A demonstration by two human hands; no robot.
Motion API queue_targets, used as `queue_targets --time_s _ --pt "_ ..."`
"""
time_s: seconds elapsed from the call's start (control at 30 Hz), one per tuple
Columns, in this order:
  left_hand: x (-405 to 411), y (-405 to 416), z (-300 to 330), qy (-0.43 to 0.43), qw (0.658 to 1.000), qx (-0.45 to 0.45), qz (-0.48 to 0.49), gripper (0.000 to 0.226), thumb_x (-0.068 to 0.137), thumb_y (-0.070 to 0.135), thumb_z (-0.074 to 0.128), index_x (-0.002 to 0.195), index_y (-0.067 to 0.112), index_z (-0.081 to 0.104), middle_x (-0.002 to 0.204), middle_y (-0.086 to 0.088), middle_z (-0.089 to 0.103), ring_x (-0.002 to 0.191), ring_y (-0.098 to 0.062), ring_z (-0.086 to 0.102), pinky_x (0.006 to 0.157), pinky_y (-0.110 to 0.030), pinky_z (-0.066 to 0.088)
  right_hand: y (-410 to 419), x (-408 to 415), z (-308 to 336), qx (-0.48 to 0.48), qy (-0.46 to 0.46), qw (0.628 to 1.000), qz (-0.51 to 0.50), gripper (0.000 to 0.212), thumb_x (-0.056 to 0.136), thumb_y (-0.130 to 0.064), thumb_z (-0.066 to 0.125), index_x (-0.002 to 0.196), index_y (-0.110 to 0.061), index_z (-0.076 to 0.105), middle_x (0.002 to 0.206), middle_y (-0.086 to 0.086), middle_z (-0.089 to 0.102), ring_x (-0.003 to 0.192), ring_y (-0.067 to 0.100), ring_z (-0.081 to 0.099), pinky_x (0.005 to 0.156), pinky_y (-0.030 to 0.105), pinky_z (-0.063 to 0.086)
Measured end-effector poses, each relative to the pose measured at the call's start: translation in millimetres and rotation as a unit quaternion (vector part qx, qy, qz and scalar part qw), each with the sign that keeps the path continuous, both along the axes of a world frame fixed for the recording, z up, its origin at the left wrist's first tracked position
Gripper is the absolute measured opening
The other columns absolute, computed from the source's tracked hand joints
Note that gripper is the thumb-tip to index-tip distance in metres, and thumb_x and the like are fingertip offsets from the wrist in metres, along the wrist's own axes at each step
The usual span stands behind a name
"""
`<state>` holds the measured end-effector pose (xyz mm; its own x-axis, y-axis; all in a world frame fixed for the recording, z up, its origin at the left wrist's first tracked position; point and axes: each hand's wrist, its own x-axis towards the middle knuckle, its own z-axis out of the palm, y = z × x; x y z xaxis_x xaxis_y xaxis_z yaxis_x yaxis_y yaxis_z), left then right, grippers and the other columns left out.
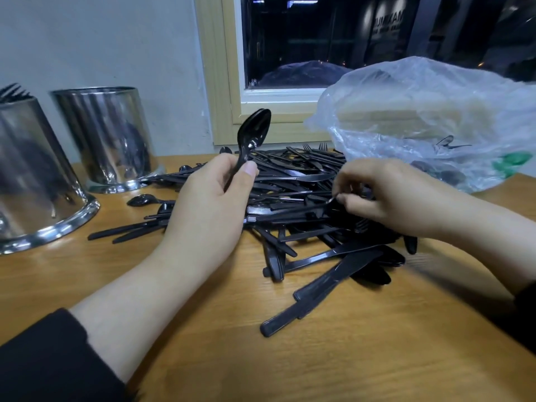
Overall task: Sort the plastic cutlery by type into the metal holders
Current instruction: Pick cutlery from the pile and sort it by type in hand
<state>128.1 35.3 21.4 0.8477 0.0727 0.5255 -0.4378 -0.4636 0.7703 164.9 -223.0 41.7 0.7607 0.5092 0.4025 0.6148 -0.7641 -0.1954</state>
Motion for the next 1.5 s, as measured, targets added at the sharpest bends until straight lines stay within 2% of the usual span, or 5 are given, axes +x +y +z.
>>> queue_targets --time_s 0.27,0.4,0.7,0.9,1.5 --pt "0 0 1 0.015 0.999 -0.012 0.026 0.053 0.099 0.046 0.058 0.073 0.000 0.058 0.042 0.007 0.038 0.043 -0.006 0.035 0.048 -0.019 0.030 5 -2 1 0.085 -0.121 0.987 0.059 0.015 0.098 -0.015 0.062 0.110 -0.020 0.070 0.097 -0.016 0.064 0.089 0.001 0.060 0.080 0.015 0.043" --pt "-5 -1 5 0.011 0.999 0.045 -0.002 0.043 0.097 0.049 0.060 0.078 0.014 0.074 0.065 -0.003 0.062 0.054 -0.002 0.049 0.053 -0.015 0.036 12 -4 -4 0.098 -0.157 0.979 0.086 0.015 0.099 -0.016 0.062 0.111 -0.014 0.071 0.098 -0.008 0.067 0.088 0.007 0.061 0.080 0.018 0.046" --pt "-14 -6 2 0.067 0.980 0.149 -0.112 0.034 0.100 0.038 0.058 0.070 0.023 0.065 0.050 0.010 0.049 0.046 -0.002 0.042 0.049 -0.014 0.034 12 -15 8 0.194 -0.065 0.978 0.047 0.008 0.097 -0.035 0.063 0.104 -0.034 0.065 0.080 -0.013 0.068 0.071 -0.003 0.060 0.067 0.015 0.045" --pt "-5 -2 -5 0.077 0.992 0.054 -0.080 0.029 0.101 0.039 0.056 0.084 0.025 0.074 0.045 0.012 0.041 0.041 -0.003 0.034 0.049 -0.024 0.029 -22 -9 27 -0.113 0.112 0.981 -0.108 0.038 0.083 -0.065 0.060 0.083 -0.027 0.067 0.065 -0.015 0.069 0.060 -0.001 0.061 0.060 0.029 0.042" --pt "-8 -6 -6 0.064 0.994 0.054 -0.064 0.028 0.102 0.041 0.055 0.087 0.029 0.074 0.051 0.007 0.047 0.050 -0.013 0.043 0.058 -0.031 0.039 -21 -7 19 -0.198 0.138 0.963 -0.117 0.024 0.085 -0.054 0.071 0.084 -0.034 0.058 0.085 -0.013 0.060 0.073 0.006 0.056 0.059 0.029 0.040"
